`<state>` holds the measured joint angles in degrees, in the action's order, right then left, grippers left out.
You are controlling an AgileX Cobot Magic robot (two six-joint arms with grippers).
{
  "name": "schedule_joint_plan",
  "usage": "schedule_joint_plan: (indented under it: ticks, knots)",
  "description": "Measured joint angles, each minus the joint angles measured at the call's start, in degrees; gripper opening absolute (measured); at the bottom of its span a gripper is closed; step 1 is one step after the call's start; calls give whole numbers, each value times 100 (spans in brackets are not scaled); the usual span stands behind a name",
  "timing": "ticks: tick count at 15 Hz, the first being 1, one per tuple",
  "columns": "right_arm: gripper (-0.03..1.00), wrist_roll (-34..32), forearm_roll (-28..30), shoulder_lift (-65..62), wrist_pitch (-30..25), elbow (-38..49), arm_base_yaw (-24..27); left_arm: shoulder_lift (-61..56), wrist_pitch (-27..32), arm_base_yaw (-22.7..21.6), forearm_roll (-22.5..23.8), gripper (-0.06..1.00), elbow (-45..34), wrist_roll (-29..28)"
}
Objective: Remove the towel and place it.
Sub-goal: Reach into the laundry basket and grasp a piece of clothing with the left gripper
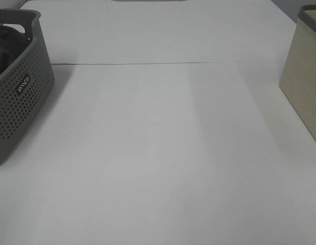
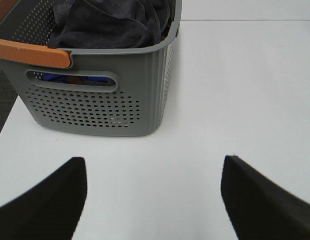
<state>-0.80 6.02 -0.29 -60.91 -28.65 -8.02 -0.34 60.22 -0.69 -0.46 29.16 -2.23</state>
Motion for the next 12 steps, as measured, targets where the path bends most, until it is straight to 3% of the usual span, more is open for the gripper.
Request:
schedule_joint_plan:
  ticks: [12]
  knots:
    - [66,0,0,0,0,0,0,0,0,0,0,70,0,0]
